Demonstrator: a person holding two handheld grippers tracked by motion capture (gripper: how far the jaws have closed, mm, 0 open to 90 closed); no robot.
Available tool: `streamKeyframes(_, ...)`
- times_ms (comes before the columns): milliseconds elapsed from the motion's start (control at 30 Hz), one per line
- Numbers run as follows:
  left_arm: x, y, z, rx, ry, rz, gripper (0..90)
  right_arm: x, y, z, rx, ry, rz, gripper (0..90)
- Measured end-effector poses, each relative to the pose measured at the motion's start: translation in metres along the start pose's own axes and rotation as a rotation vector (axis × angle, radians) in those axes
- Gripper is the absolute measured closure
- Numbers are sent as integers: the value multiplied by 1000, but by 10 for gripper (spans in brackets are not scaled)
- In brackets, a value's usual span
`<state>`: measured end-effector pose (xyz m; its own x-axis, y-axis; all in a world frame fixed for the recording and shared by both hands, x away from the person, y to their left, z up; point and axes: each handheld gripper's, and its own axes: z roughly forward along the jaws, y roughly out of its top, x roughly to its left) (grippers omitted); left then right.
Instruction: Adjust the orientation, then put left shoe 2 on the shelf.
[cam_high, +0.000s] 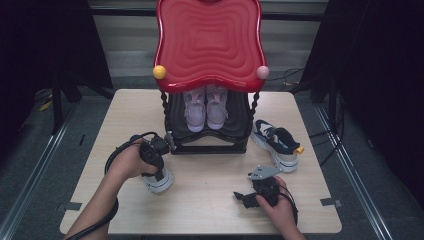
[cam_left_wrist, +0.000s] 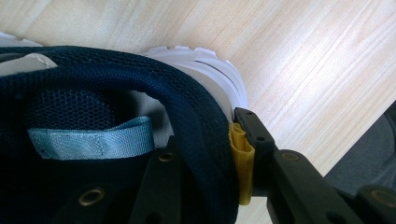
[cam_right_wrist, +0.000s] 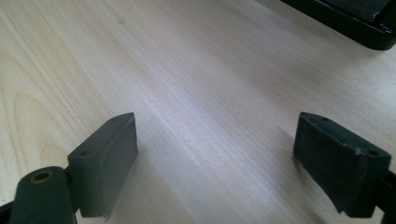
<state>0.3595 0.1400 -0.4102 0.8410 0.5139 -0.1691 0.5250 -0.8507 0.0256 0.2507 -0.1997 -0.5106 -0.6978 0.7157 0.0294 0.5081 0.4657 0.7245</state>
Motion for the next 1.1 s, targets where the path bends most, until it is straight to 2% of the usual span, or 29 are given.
streamKeyframes(267, -4, -2, -13, -1, 17, 23, 732, 0, 0, 0, 1, 0, 1, 132)
streamKeyframes(300, -6, -2, -15, -9, 14, 16, 732, 0, 0, 0, 1, 0, 1, 132)
streamKeyframes(367, -6, -2, -21, 4, 19, 32, 732, 0, 0, 0, 0, 0, 0, 133)
streamKeyframes(433, -9, -3, -25, -9, 14, 26, 732, 0, 0, 0, 0, 0, 0, 132)
streamKeyframes(467, -9, -3, -29, -1, 18, 41, 732, 0, 0, 0, -1, 0, 3, 132)
streamKeyframes(600, -11, -6, -44, -13, 31, 41, 731, 0, 0, 0, -3, 0, 1, 132)
streamKeyframes(800, -17, -9, -65, 7, 48, 65, 731, 0, 0, 0, -3, -1, 1, 133)
streamKeyframes(933, -22, -7, -80, 1, 58, 78, 731, 0, 0, 0, -2, -1, 1, 132)
streamKeyframes(1100, -27, -5, -102, 15, 101, 99, 730, 0, 0, 0, -2, -1, 1, 132)
